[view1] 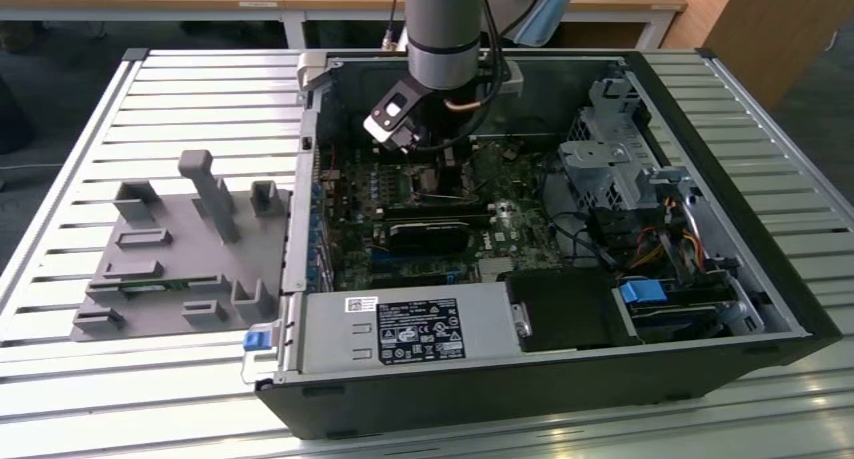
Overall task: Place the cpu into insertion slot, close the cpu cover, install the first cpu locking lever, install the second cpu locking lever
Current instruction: 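Place the cpu into insertion slot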
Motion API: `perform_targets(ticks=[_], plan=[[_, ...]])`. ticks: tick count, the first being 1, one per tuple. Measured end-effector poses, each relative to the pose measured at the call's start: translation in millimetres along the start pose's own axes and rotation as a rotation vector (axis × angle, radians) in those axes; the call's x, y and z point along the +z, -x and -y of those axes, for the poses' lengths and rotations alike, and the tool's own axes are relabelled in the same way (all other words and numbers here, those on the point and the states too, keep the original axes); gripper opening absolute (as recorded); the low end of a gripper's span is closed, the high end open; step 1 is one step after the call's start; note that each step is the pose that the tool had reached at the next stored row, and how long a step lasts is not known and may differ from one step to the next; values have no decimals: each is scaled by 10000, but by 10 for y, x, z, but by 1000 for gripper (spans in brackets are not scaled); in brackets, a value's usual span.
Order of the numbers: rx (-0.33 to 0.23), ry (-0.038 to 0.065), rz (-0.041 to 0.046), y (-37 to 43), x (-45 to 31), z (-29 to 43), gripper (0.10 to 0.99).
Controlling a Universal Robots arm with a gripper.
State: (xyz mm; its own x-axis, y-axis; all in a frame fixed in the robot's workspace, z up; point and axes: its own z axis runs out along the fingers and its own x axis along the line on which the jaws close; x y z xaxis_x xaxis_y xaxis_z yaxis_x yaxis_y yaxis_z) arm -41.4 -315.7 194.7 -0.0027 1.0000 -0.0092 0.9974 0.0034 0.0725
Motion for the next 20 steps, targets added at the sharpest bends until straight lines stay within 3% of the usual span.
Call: perform_targets(ticks=[20], plan=[[44,3,-1,1,34,2,553]])
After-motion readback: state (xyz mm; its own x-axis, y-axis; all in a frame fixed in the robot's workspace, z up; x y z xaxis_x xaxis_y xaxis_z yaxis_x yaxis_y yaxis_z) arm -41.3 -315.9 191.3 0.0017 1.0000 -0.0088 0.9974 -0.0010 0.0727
